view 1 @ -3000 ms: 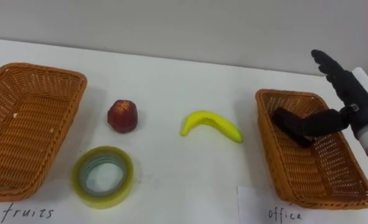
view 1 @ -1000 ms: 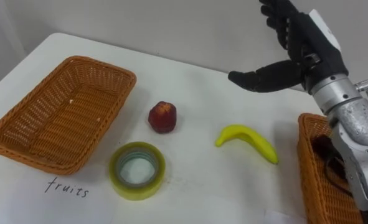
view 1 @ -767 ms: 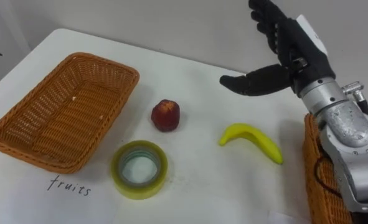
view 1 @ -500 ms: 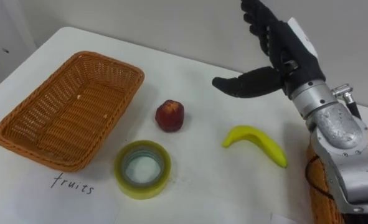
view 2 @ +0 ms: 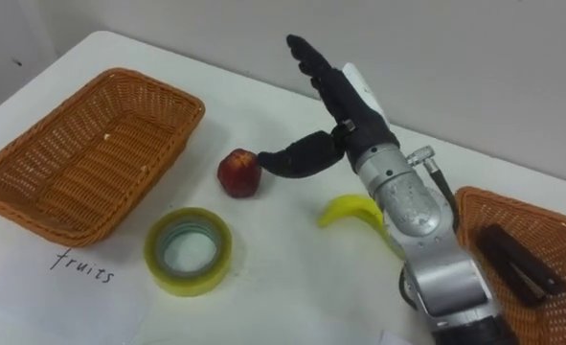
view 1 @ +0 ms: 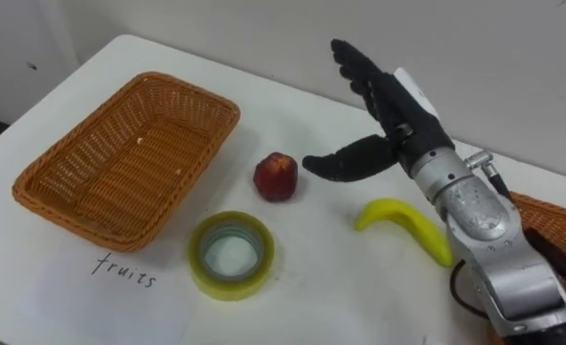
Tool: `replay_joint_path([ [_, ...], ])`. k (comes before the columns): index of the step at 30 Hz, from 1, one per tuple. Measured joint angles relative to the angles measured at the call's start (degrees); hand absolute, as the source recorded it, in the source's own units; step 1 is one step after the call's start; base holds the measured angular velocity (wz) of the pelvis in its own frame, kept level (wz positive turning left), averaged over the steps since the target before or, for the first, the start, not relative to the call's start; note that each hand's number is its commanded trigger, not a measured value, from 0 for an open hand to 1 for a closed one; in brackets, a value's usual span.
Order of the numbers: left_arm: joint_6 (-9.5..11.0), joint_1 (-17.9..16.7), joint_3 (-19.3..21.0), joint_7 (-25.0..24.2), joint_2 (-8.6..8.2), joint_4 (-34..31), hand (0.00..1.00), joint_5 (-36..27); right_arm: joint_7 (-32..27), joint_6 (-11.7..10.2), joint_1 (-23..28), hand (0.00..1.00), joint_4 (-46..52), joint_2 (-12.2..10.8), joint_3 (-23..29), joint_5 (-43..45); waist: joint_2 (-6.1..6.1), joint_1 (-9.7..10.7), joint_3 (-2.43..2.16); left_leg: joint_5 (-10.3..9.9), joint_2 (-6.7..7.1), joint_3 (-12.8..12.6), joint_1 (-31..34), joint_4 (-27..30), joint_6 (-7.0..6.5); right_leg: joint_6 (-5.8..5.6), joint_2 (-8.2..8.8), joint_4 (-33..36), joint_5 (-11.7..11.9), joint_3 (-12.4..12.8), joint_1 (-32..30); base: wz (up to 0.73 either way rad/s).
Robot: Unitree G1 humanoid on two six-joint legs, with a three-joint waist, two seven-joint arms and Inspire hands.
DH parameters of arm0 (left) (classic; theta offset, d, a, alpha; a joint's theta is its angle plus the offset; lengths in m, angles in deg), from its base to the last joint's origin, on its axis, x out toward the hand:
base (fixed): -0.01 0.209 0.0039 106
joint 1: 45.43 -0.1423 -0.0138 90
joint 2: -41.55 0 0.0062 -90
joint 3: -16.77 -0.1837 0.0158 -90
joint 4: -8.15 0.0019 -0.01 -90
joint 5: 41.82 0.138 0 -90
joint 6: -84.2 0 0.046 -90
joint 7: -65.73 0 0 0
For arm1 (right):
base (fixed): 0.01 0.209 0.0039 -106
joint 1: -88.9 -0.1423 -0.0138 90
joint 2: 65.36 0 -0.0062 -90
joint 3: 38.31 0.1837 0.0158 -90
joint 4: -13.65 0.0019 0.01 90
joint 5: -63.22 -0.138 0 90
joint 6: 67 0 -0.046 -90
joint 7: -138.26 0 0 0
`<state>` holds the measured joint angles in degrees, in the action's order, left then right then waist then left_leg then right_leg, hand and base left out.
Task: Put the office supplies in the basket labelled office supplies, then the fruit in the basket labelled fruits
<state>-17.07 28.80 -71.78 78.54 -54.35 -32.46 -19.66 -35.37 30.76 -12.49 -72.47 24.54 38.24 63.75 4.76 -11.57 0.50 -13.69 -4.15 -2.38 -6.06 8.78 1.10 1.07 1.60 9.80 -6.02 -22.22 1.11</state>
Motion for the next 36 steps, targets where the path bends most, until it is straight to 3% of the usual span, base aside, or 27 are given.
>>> replay_joint_path([
  [10, 0.0, 0.8, -0.6, 0.0, 0.02, -0.9, 0.00, 0.0, 0.9, 0.0, 0.0, 0.00, -1.3, -0.7, -1.9, 2.3, -0.23, 0.1, 0.10, 0.0, -0.06, 0.3, 0.4, 0.4, 0.00, -0.01, -0.04, 0.0, 0.0, -0.2, -0.3, 0.01],
  [19, 0.1, 1.0, -0.6, 0.3, 0.03, -1.5, 0.00, 0.0, 2.5, 0.0, 0.2, 0.00, -2.3, -1.2, -4.3, 4.8, -1.71, 0.0, -0.37, 0.0, -0.02, 0.7, 0.4, 0.8, -0.02, -0.01, 0.00, 0.0, 0.0, -0.1, 0.1, 0.01],
  [25, 0.1, 0.6, -2.1, 0.3, 0.13, -1.5, 0.00, 0.1, 3.0, 0.0, 0.2, 0.00, -3.2, -2.5, -5.7, 9.2, -1.73, 0.0, -0.36, 0.0, -0.01, 0.8, 0.4, 0.8, -0.02, 0.00, -0.01, 0.2, 0.0, 0.1, 0.2, 0.00],
  [36, 0.4, 0.5, -3.3, 0.1, 0.14, -1.5, 0.00, 0.1, 3.0, -0.2, 0.2, 0.00, -3.1, -3.8, -5.7, 9.4, -1.67, 0.0, -0.32, 0.0, 0.00, 0.7, 0.4, 0.7, -0.02, 0.00, -0.02, 0.2, 0.0, 0.2, 0.1, 0.00],
])
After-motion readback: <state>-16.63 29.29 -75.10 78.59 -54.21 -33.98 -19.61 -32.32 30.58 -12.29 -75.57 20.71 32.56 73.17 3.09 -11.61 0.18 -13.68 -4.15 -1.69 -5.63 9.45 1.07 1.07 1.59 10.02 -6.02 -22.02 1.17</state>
